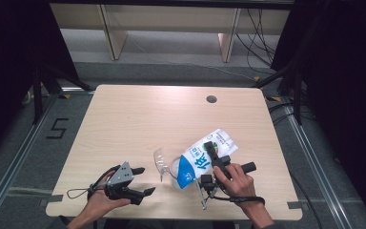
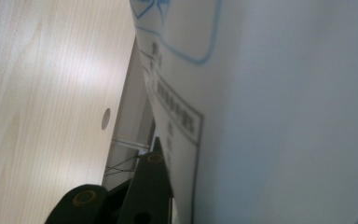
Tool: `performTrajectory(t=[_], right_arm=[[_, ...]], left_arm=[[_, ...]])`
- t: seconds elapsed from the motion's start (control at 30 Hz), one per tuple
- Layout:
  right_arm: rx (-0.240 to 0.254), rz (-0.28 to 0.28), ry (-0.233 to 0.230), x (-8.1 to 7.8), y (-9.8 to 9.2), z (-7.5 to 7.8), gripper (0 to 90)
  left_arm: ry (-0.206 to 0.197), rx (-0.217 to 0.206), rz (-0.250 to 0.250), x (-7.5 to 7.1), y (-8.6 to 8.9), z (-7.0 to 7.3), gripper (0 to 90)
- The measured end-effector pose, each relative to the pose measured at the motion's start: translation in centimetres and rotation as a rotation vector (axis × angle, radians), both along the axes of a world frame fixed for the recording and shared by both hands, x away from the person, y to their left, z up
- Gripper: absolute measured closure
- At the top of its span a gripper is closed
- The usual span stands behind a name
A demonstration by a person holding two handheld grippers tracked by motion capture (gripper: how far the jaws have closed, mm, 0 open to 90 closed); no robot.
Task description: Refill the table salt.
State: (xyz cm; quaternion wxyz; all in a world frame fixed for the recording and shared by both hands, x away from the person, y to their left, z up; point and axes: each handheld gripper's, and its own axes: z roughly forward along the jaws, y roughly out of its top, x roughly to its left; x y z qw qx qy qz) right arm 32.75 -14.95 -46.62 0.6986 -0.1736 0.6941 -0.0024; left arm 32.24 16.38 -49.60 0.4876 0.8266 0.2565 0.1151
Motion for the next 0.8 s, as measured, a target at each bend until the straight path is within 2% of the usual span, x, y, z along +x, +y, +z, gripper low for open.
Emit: performTrajectory(t=[0.07, 0.13, 0.17, 0.2, 0.27, 0.33, 0.4, 0.43, 0.47, 0.53, 0.6, 0.67, 0.7, 0.73, 0.8], right_arm=[[0.009, 0.001, 0.004, 0.05, -0.02, -0.01, 78.3], [0.011, -0.002, 0.004, 0.05, -0.04, -0.03, 78.5], [0.011, -0.002, 0.004, 0.05, -0.05, -0.02, 78.6], [0.009, -0.018, 0.012, -0.04, -0.02, 0.05, 78.6], [0.013, -0.015, 0.015, -0.02, -0.03, 0.06, 78.7], [0.019, -0.017, 0.02, -0.02, -0.05, 0.02, 78.7], [0.01, -0.025, 0.024, -0.03, -0.04, 0.06, 78.8], [-0.01, -0.016, 0.018, 0.0, 0.02, 0.24, 78.8], [-0.035, -0.002, 0.01, 0.05, 0.14, 0.54, 78.8], [0.018, -0.013, 0.045, 0.12, -0.02, 0.36, 78.8], [0.056, -0.031, 0.062, 0.02, -0.07, 0.2, 78.9], [0.075, -0.033, 0.075, 0.06, -0.04, 0.17, 79.0], [0.06, -0.027, 0.086, 0.17, 0.03, 0.31, 79.0], [0.069, -0.026, 0.096, 0.23, -0.02, 0.32, 79.0], [0.11, -0.037, 0.116, 0.25, -0.06, 0.28, 79.0]], left_arm=[[-0.004, 0.007, -0.002, 0.04, 0.03, 0.01, 20.7], [-0.026, 0.023, -0.015, 0.16, 0.12, 0.09, 20.7], [-0.023, 0.016, -0.015, 0.15, 0.08, 0.06, 20.7], [0.0, 0.001, 0.003, -0.02, -0.02, 0.0, 20.7], [-0.002, 0.002, -0.002, 0.01, 0.0, 0.0, 20.7], [-0.027, 0.026, -0.017, 0.17, 0.12, 0.09, 20.7], [-0.023, 0.023, -0.011, 0.13, 0.1, 0.07, 20.7], [-0.022, 0.023, -0.01, 0.13, 0.1, 0.07, 20.7], [-0.003, 0.004, 0.004, -0.01, -0.01, 0.01, 20.7], [-0.003, 0.01, 0.003, 0.0, 0.03, 0.02, 20.7], [-0.027, 0.025, -0.016, 0.17, 0.12, 0.08, 20.7], [-0.005, 0.002, -0.001, 0.03, 0.0, -0.01, 20.7], [-0.001, 0.005, 0.003, -0.03, 0.0, 0.01, 20.7], [-0.01, 0.008, -0.008, 0.07, 0.04, 0.03, 20.7], [0.0, 0.0, -0.001, 0.0, 0.0, -0.01, 20.7]])
